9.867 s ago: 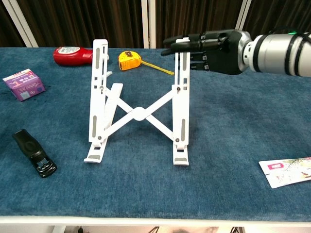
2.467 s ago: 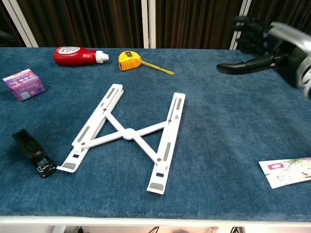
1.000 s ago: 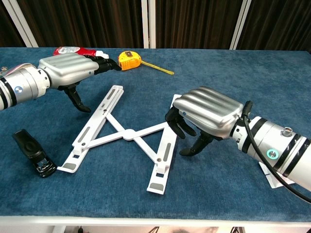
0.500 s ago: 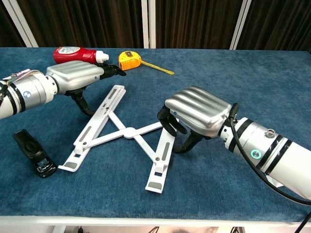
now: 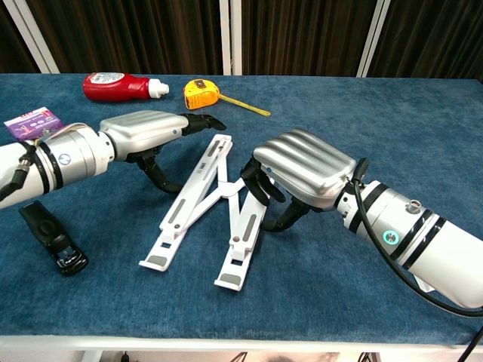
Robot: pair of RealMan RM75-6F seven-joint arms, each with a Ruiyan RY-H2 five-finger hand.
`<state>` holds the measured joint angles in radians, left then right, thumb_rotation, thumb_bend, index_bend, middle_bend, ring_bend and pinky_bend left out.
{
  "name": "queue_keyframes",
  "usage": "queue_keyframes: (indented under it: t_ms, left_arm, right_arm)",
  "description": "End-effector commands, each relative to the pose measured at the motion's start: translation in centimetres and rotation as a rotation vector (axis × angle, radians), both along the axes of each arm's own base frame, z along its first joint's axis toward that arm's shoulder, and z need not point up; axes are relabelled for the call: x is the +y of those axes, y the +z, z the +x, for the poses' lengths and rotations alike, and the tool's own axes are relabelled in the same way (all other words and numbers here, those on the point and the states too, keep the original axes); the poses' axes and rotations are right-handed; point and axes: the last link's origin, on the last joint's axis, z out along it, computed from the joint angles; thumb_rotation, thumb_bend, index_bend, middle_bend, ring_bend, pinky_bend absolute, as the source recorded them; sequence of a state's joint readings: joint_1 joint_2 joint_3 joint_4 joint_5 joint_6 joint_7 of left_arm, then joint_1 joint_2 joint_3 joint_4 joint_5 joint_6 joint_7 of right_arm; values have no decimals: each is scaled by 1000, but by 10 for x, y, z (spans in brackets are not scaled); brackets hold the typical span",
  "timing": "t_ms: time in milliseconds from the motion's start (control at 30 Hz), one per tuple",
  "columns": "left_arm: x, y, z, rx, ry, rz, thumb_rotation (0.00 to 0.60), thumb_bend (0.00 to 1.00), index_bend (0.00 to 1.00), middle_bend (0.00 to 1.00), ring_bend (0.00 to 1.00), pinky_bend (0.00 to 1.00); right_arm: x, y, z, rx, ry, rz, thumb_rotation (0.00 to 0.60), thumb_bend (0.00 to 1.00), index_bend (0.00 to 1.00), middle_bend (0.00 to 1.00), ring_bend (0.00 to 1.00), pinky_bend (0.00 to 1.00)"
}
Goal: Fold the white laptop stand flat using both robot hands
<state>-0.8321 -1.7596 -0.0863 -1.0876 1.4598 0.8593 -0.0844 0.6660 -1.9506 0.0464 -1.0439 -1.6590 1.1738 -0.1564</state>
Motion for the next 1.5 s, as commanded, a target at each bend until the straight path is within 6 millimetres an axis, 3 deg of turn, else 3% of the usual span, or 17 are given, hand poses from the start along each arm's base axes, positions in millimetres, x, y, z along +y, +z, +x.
queue_keyframes:
  t_ms: [33,167,300,400,467,567,633,800,967,1300,1400,1500]
  left_arm:
    - [-3,-1,5,-11,-12,-14,600,46,0,0,0,104]
    - [4,12,1,2,-21,50,600,45,0,0,0,105]
    - [4,42,-10,-41,27,104,600,45,0,0,0,104]
    - [-1,70,-22,-72,66,152,600,45,0,0,0,105]
    - [-6,89,-31,-95,97,181,600,45,0,0,0,105]
    - [-14,112,-45,-119,141,226,600,45,0,0,0,105]
    - [-18,124,-54,-127,166,258,600,44,0,0,0,105]
    - [-33,142,-81,-143,253,290,600,45,0,0,0,105]
    - [-46,147,-102,-139,315,292,600,45,0,0,0,104]
    - [-57,150,-121,-180,382,295,600,44,0,0,0,104]
    - [-58,151,-122,-187,384,297,600,43,0,0,0,104]
    - [-58,151,-123,-188,382,298,600,44,0,0,0,105]
  right_arm:
    - [0,0,0,-4,3,0,600,0,773,815,793,925]
    - [2,4,3,-17,23,12,600,0,754,786,776,919]
    - [-1,21,14,-9,69,58,600,0,571,648,674,811]
    - [-8,36,25,76,122,123,600,0,300,460,457,531]
    - [-16,44,32,184,144,183,600,0,101,284,245,278]
    - [-26,52,45,315,168,244,600,0,0,61,24,44]
    - [-31,53,51,366,175,267,600,0,0,15,0,1]
    - [-43,42,62,430,186,282,600,0,0,6,0,0]
    - [-49,28,70,459,210,289,600,0,0,7,0,0]
    - [-53,16,76,519,229,327,600,0,0,37,0,0]
    - [-57,11,77,545,233,329,600,1,23,141,0,0]
    - [-57,5,79,556,238,332,600,65,185,265,54,20]
